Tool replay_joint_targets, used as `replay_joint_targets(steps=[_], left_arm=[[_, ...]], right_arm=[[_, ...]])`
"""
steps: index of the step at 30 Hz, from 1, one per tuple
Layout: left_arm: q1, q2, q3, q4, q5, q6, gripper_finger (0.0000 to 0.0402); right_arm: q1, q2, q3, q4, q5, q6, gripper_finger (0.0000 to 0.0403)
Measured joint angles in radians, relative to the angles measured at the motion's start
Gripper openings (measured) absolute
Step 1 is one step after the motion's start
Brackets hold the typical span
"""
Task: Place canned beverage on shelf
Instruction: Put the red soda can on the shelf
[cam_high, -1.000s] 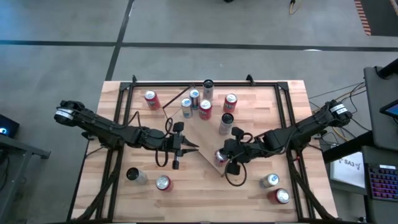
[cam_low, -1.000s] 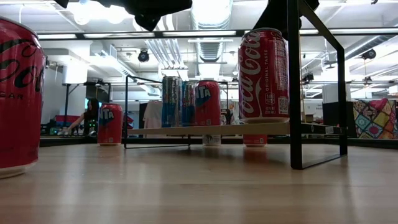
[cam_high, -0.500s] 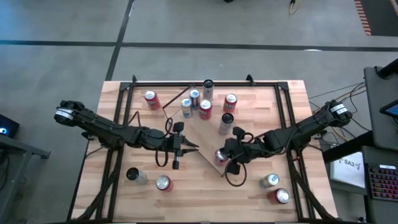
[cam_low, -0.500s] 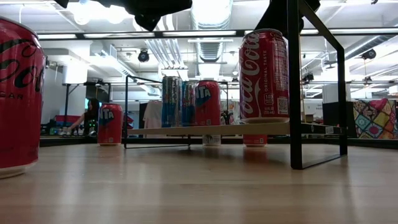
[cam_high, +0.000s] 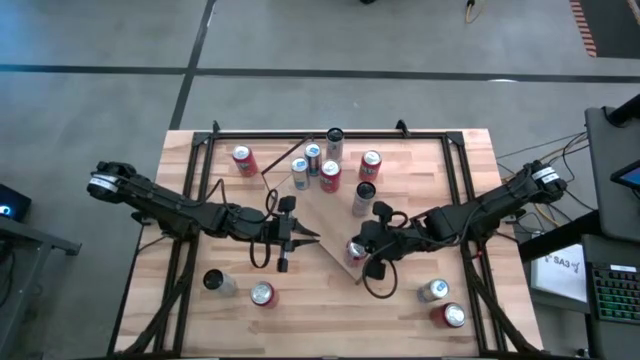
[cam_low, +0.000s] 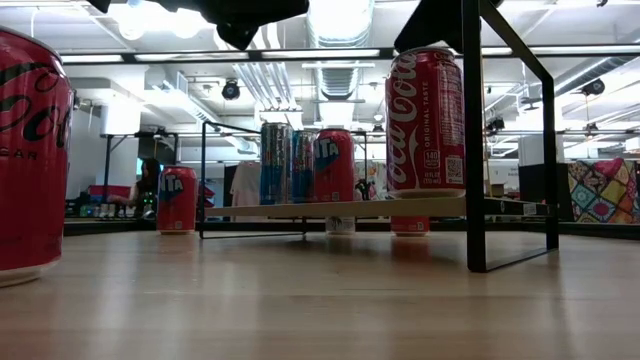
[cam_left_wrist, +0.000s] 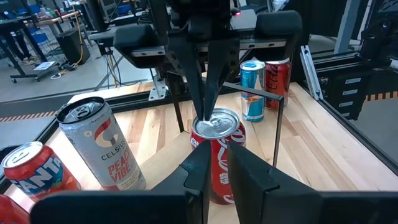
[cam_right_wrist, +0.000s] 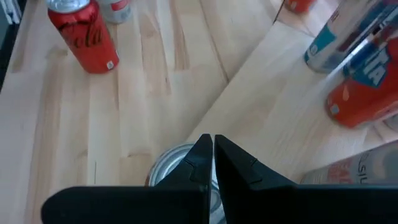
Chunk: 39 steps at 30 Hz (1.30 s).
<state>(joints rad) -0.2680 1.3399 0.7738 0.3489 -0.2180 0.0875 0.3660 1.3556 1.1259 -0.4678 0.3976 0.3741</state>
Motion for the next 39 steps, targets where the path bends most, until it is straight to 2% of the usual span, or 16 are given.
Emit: replay_joint_targets(steps=[5, 13, 23, 34, 39], left_arm=[[0.0, 0.0, 0.0, 0.0, 0.0, 0.0, 0.0036], [0.0, 0.011, 0.0, 0.006, 0.0, 0.009, 0.0036], [0.001, 0.128, 0.0, 0.086, 0.0, 0.098, 0.0036], [0.011, 0.265, 0.0, 0.305, -0.008, 0.225, 0.0036], [0.034, 0.299, 0.0, 0.366, -0.047, 0.224, 0.0036]], right_arm=[[-0.005, 0.0, 0.001, -0.001, 0.073, -0.007, 0.0009], [-0.013, -0.005, 0.019, 0.001, 0.076, -0.055, 0.0009], [0.027, -0.038, 0.056, 0.006, 0.089, -0.172, 0.0009], [0.136, -0.057, 0.036, -0.004, 0.225, -0.185, 0.0009], [0.168, -0.057, 0.034, -0.062, 0.327, -0.154, 0.0009]])
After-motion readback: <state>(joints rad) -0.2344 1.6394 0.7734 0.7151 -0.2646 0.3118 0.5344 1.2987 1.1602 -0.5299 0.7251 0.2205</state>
